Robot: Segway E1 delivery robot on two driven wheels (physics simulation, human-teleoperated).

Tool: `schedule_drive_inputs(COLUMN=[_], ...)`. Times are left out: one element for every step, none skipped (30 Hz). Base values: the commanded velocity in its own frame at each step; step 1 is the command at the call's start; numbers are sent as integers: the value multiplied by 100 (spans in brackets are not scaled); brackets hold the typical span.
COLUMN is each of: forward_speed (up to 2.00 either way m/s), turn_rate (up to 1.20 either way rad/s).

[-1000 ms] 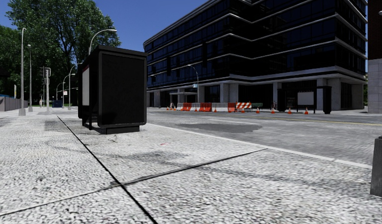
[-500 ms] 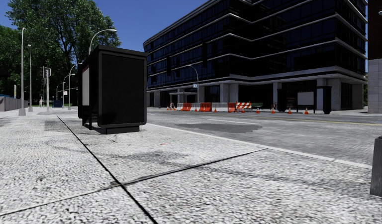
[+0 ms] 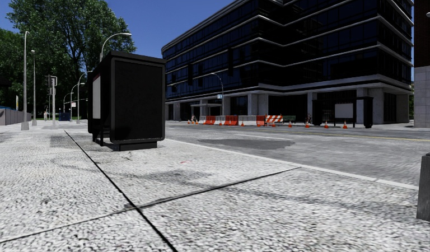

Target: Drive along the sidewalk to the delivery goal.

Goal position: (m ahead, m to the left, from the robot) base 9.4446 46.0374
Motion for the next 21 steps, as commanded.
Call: schedule_drive_inputs(forward_speed=[0,0,23,47,58,61,62,62,62,62,62,62,63,63,63,63,63,63,63,63,63], turn_rate=[7,17,25,35,39,43,44,45,45,45,45,45,45,45,46,46,46,46,46,46,46])
